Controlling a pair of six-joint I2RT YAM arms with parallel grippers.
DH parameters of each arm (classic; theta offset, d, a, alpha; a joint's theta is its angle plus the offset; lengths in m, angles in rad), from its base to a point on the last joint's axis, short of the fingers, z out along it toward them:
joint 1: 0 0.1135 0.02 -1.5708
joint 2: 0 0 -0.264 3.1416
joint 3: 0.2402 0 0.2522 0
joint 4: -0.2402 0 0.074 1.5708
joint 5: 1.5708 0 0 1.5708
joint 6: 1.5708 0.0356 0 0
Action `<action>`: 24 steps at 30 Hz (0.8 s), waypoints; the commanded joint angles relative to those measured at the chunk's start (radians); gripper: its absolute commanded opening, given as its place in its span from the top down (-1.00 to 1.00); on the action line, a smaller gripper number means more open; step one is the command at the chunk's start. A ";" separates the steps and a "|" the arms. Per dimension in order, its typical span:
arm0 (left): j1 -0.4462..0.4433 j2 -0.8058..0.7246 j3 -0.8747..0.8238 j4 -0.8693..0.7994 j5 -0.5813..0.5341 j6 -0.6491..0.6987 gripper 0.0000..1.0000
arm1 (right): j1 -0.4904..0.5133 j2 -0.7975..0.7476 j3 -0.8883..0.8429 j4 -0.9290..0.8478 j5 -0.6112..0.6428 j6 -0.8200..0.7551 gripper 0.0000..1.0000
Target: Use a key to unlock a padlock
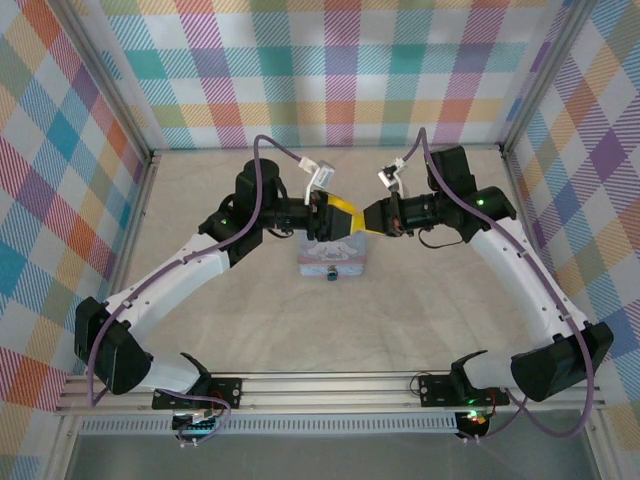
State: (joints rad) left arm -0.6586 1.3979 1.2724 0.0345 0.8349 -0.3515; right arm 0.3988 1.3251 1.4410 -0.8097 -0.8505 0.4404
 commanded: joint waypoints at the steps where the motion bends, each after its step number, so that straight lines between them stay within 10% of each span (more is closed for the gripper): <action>1: -0.006 -0.033 -0.004 0.076 0.056 -0.029 -0.08 | 0.003 -0.018 -0.009 0.018 -0.007 -0.003 1.00; 6: -0.004 -0.065 -0.024 0.069 0.048 -0.015 0.31 | 0.002 -0.020 -0.012 0.026 0.028 0.003 1.00; 13: -0.001 -0.070 -0.030 -0.009 -0.073 0.015 -0.28 | 0.003 0.010 0.014 -0.051 0.074 -0.046 1.00; 24: -0.008 0.009 -0.031 0.065 0.050 -0.037 -0.39 | 0.003 -0.012 0.000 0.012 -0.017 -0.016 1.00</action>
State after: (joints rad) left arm -0.6594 1.3884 1.2514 0.0456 0.8211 -0.3641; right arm 0.3996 1.3319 1.4345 -0.8234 -0.8124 0.4271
